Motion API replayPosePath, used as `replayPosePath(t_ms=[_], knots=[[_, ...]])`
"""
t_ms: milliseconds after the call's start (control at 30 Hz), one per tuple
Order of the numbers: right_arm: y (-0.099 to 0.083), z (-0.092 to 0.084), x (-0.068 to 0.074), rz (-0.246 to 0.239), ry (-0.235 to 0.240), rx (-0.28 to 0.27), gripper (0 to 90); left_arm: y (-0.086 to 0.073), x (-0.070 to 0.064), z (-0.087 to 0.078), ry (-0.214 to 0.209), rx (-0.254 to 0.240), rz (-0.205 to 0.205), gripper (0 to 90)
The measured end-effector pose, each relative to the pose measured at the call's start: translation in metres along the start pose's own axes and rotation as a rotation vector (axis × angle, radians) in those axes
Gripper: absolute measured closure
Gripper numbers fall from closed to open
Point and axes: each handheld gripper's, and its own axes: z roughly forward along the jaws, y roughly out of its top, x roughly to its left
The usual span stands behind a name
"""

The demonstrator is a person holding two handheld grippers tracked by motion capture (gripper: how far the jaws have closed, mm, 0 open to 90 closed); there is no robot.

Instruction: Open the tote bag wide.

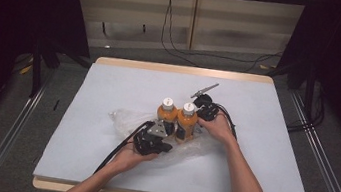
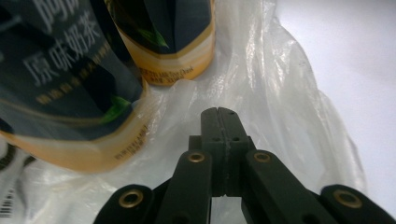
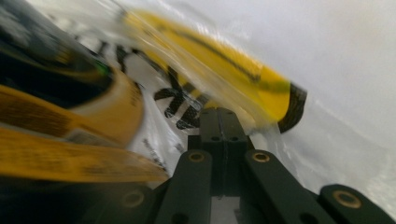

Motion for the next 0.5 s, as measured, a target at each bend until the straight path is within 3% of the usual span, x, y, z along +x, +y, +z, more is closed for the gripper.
replayPosePath(t_ms=[67, 167, 200, 300, 333, 400, 433, 467, 500], knots=[[0.0, 0.002, -0.002, 0.011, 0.004, -0.003, 90.0, 0.0, -0.001, -0.001, -0.029, 0.012, 0.008, 90.0], [0.002, 0.004, -0.001, 0.01, -0.008, -0.002, 90.0, 0.001, -0.007, -0.002, -0.02, 0.032, 0.036, 90.0], [0.003, 0.004, 0.0, 0.016, -0.02, 0.001, 90.0, 0.001, -0.009, -0.002, -0.011, 0.043, 0.037, 90.0], [0.004, 0.005, -0.001, 0.022, -0.035, -0.01, 90.0, -0.001, -0.009, -0.001, -0.044, 0.016, 0.01, 90.0], [0.004, 0.006, -0.002, 0.018, -0.039, -0.013, 90.0, -0.002, -0.01, -0.002, -0.065, 0.021, 0.013, 90.0], [0.006, 0.007, -0.002, 0.023, -0.054, -0.014, 90.0, -0.002, -0.015, -0.003, -0.053, 0.03, 0.031, 90.0], [0.009, 0.008, -0.002, 0.013, -0.067, -0.01, 90.0, -0.001, -0.018, -0.004, -0.046, 0.048, 0.044, 90.0], [0.013, 0.009, -0.001, -0.018, -0.1, 0.006, 90.0, -0.002, -0.02, -0.003, -0.058, 0.036, 0.048, 90.0], [0.013, 0.009, -0.001, -0.018, -0.1, 0.006, 90.0, -0.002, -0.021, -0.003, -0.082, 0.037, 0.037, 90.0]])
